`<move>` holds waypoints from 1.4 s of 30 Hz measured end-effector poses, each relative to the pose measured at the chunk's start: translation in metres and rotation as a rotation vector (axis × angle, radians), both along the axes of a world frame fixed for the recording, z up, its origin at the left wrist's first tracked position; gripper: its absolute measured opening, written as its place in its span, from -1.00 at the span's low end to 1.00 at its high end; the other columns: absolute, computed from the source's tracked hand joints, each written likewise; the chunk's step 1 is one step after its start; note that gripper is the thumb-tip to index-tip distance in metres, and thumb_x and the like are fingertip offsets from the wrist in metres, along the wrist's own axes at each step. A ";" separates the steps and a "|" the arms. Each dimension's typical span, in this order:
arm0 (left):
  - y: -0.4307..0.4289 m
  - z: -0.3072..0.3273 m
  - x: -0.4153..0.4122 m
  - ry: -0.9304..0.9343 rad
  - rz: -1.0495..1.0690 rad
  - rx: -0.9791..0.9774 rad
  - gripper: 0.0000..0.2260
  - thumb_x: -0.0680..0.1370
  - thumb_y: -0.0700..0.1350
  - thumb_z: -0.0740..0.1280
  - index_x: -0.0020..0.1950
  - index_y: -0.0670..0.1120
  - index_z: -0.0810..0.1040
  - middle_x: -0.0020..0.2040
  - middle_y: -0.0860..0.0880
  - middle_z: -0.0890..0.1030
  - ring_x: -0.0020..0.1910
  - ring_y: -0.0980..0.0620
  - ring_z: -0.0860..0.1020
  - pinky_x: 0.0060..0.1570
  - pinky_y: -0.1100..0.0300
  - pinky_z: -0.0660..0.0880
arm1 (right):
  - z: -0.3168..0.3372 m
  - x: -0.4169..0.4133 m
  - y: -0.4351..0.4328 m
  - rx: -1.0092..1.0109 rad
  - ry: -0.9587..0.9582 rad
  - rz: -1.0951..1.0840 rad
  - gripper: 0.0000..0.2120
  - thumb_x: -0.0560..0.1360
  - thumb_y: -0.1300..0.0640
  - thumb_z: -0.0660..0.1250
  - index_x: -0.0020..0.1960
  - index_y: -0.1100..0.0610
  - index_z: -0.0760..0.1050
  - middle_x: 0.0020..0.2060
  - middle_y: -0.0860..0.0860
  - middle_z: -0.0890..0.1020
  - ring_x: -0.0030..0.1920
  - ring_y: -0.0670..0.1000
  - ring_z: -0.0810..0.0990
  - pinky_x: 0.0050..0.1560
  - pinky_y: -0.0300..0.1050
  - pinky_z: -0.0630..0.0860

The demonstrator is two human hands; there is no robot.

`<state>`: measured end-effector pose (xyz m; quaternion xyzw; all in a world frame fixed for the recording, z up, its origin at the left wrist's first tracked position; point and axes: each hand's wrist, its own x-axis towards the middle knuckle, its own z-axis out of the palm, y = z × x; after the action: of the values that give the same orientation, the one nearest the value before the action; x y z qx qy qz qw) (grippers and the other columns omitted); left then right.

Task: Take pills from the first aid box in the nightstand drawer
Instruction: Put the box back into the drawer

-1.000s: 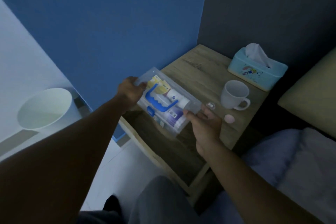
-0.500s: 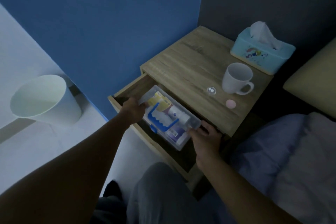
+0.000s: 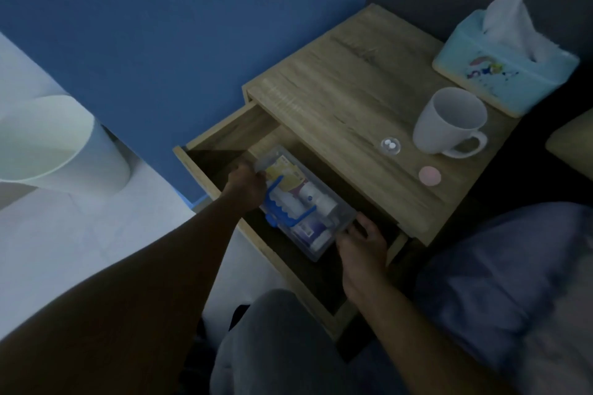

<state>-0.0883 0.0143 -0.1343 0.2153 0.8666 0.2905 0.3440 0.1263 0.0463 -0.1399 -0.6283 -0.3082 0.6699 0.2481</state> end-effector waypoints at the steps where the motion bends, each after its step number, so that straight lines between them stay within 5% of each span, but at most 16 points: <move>1: 0.001 -0.002 0.001 0.019 -0.017 -0.008 -0.72 0.64 -0.14 0.19 0.34 -0.18 0.40 0.20 -0.22 0.53 0.13 -0.13 0.57 0.06 0.03 0.55 | -0.002 0.001 0.001 -0.010 0.019 0.010 -0.40 0.44 0.35 0.41 0.38 -0.10 0.43 0.24 -0.04 0.60 0.19 -0.04 0.60 0.05 -0.08 0.60; 9: 0.002 0.006 0.011 0.083 -0.078 -0.008 -0.64 0.62 -0.21 0.20 0.42 -0.19 0.34 0.39 -0.22 0.39 0.38 -0.18 0.40 0.35 -0.16 0.39 | -0.005 0.001 0.004 0.026 0.015 0.145 -0.21 0.44 0.41 0.37 0.52 -0.14 0.24 0.41 -0.03 0.48 0.36 -0.01 0.50 -0.09 -0.26 0.50; 15: -0.015 0.009 0.024 0.058 -0.009 0.195 -0.45 0.62 -0.18 0.18 0.59 -0.04 0.11 0.60 -0.07 0.13 0.55 -0.10 0.19 0.41 -0.16 0.34 | 0.021 0.019 -0.004 0.392 -0.233 0.533 -0.42 0.54 0.23 0.32 0.48 -0.13 0.31 0.39 -0.12 0.50 0.18 -0.29 0.44 -0.24 -0.48 0.39; 17: -0.024 0.009 0.028 0.069 -0.021 0.251 -0.52 0.64 -0.15 0.16 0.57 0.00 0.18 0.53 -0.04 0.28 0.43 0.00 0.34 0.21 0.08 0.51 | 0.034 0.031 0.000 0.530 -0.311 0.635 -0.48 0.55 0.28 0.27 0.43 -0.11 0.39 0.37 -0.11 0.53 0.23 -0.27 0.46 -0.09 -0.48 0.45; 19: -0.035 0.010 0.033 0.069 -0.043 0.311 -0.64 0.65 -0.12 0.15 0.45 0.06 0.34 0.29 0.05 0.50 0.21 0.14 0.49 -0.12 0.37 0.48 | 0.047 0.043 0.006 0.724 -0.421 0.695 -0.50 0.55 0.27 0.24 0.44 -0.06 0.40 0.39 -0.08 0.52 0.36 -0.17 0.46 0.21 -0.30 0.48; 22: -0.054 0.014 0.042 0.085 -0.013 0.397 -0.75 0.65 -0.07 0.15 0.23 0.23 0.47 0.05 0.28 0.54 -0.01 0.37 0.56 -0.28 0.50 0.44 | 0.057 0.060 0.021 0.956 -0.546 0.807 -0.44 0.55 0.30 0.21 0.53 0.06 0.31 0.49 0.05 0.41 0.51 0.01 0.33 0.48 -0.02 0.34; 26: -0.073 0.009 0.050 0.211 0.159 0.410 -0.72 0.64 -0.03 0.17 0.33 0.11 0.48 0.21 0.09 0.55 0.09 0.18 0.51 -0.06 0.36 0.44 | 0.052 0.081 0.048 1.023 -0.808 1.136 -0.30 0.55 0.26 0.22 0.62 0.14 0.02 0.62 0.08 0.07 0.62 0.06 -0.01 0.60 0.04 0.03; 30: -0.083 0.000 0.058 0.343 0.188 0.434 -0.67 0.62 -0.11 0.21 0.37 0.11 0.44 0.33 0.03 0.43 0.18 0.17 0.40 0.12 0.30 0.47 | 0.041 0.093 0.055 1.111 -1.058 1.375 -0.16 0.50 0.20 0.26 0.61 0.24 -0.16 0.62 0.17 -0.10 0.62 0.16 -0.11 0.60 0.08 -0.06; 33: -0.084 -0.007 0.063 0.308 0.235 0.443 -0.49 0.58 -0.11 0.30 0.51 0.08 0.25 0.50 0.02 0.25 0.35 0.15 0.31 0.21 0.45 0.31 | 0.035 0.089 0.054 1.109 -1.061 1.324 -0.22 0.53 0.23 0.21 0.61 0.25 -0.14 0.62 0.18 -0.07 0.62 0.18 -0.09 0.59 0.09 -0.05; 37: -0.083 -0.019 0.078 0.143 0.140 0.481 -0.20 0.53 -0.20 0.35 0.59 0.10 -0.08 0.62 0.10 -0.09 0.59 0.03 -0.03 0.49 -0.08 0.14 | 0.031 0.083 0.057 1.091 -1.028 1.259 -0.38 0.62 0.21 0.14 0.61 0.26 -0.02 0.61 0.19 0.04 0.61 0.18 0.01 0.59 0.09 0.00; 42: -0.078 -0.029 0.091 0.230 0.256 0.388 -0.12 0.51 -0.09 0.41 0.59 0.13 -0.18 0.61 0.15 -0.16 0.57 -0.01 -0.07 0.43 0.03 -0.03 | 0.028 0.077 0.062 1.047 -0.992 1.206 -0.44 0.63 0.24 0.12 0.59 0.26 0.08 0.60 0.19 0.12 0.60 0.17 0.08 0.59 0.07 0.02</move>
<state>0.0027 -0.0636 -0.1635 0.1975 0.8481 0.4662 0.1560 0.2028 0.1080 -0.1118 -0.3847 -0.9142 0.1174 -0.0493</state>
